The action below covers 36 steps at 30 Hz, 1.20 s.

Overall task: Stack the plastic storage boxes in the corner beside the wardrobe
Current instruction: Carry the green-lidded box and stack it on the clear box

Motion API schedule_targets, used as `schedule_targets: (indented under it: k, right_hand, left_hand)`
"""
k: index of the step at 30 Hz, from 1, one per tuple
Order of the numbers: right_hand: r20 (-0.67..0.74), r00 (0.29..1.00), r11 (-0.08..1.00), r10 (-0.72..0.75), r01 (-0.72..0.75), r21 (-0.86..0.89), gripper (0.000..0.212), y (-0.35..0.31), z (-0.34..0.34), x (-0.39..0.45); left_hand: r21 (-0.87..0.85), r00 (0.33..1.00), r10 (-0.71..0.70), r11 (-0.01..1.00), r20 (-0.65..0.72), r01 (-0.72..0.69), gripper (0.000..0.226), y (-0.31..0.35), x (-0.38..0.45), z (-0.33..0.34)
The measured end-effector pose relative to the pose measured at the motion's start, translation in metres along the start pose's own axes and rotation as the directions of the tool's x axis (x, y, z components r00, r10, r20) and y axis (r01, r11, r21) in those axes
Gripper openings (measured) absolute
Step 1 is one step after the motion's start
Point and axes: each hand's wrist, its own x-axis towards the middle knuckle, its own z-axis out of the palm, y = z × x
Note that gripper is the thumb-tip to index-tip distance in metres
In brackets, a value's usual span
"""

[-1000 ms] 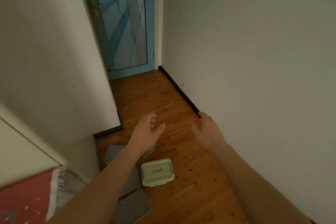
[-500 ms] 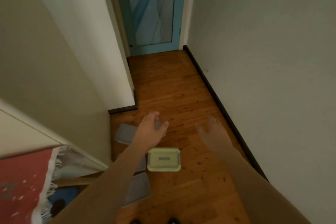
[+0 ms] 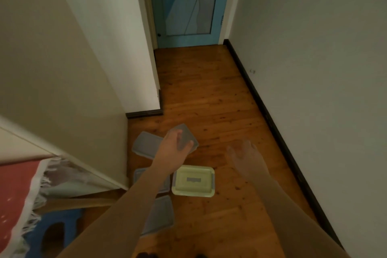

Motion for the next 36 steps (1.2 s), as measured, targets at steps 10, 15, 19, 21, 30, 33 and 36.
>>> schedule_targets:
  k: [10,15,19,21,30,33,36]
  right_hand:
    - [-0.016,0.999,0.999,0.037,-0.037,0.020,0.073,0.073,0.148,0.056]
    - [-0.028,0.997,0.998,0.070,-0.070,0.008,0.072,0.117,0.230,0.086]
    - [-0.022,0.998,0.998,0.057,-0.058,-0.026,0.072,0.147,0.287,0.111]
    - [-0.004,0.999,0.998,0.047,-0.047,-0.029,0.071,0.161,0.311,0.120]
    - [0.013,0.997,0.995,0.077,-0.076,-0.062,0.067,0.216,0.399,0.157]
    - [0.011,0.994,0.991,0.107,-0.106,-0.083,0.067,0.228,0.410,0.163]
    - [0.012,0.993,0.988,0.116,-0.114,-0.100,0.065,0.237,0.417,0.168]
  left_hand:
    - [0.002,0.999,-0.025,1.000,0.035,0.025,0.061,-0.143,0.057,0.094]
    - [0.003,1.000,-0.015,1.000,0.019,0.015,0.058,-0.221,0.076,0.146]
    - [0.001,1.000,-0.021,1.000,0.007,0.021,0.059,-0.283,0.094,0.188]
    - [0.008,0.999,-0.035,0.999,0.020,0.035,0.061,-0.308,0.103,0.204]
    - [0.086,0.999,-0.043,0.995,0.008,0.042,0.062,-0.385,0.135,0.261]
    - [0.102,0.997,-0.075,0.992,0.024,0.072,0.060,-0.401,0.139,0.275]
    - [0.133,0.989,-0.137,0.983,0.052,0.129,0.064,-0.415,0.146,0.285]
